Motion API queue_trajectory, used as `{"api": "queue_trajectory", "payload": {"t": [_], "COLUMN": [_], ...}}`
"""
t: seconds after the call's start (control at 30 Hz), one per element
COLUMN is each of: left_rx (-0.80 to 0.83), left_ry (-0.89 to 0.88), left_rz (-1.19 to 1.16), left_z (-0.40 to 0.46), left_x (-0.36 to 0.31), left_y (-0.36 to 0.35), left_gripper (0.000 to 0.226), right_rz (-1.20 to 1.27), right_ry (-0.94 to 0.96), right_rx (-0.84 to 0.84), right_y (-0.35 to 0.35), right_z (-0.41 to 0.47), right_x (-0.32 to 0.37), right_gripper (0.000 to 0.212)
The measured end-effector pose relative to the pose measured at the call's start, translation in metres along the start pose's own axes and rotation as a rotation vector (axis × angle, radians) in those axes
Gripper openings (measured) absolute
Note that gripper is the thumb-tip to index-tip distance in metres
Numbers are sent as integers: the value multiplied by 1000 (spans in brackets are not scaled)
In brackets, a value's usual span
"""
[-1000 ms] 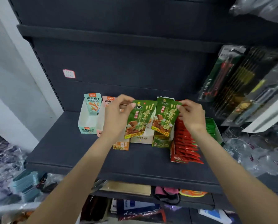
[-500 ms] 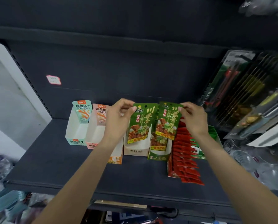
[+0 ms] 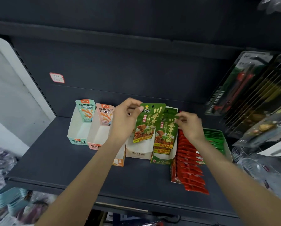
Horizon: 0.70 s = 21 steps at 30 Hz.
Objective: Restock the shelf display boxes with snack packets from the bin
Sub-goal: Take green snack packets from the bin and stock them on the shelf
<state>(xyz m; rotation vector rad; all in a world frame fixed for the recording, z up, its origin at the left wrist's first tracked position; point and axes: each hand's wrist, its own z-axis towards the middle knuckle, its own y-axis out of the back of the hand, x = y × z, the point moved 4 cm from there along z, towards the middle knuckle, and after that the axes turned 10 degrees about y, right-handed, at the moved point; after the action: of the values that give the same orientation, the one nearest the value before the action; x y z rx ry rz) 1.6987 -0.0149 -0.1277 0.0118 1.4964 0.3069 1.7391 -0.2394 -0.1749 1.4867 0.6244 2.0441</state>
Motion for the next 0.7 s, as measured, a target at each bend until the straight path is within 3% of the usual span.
{"api": "queue_trajectory", "payload": {"t": [0.33, 0.57, 0.7], "left_rx": [39, 127, 165], "left_ry": [21, 2, -23], "left_rz": [-1, -89, -133], "left_z": [6, 16, 21], "left_x": [6, -3, -10], "left_y": [-12, -25, -39], "left_gripper": [15, 18, 18], "right_rz": [-40, 146, 284], "right_ry": [-23, -66, 12], "right_rx": [108, 56, 72], "right_y": [-5, 18, 35], "right_z": [3, -2, -3], "right_x": [-9, -6, 11], "right_gripper": [15, 27, 44]}}
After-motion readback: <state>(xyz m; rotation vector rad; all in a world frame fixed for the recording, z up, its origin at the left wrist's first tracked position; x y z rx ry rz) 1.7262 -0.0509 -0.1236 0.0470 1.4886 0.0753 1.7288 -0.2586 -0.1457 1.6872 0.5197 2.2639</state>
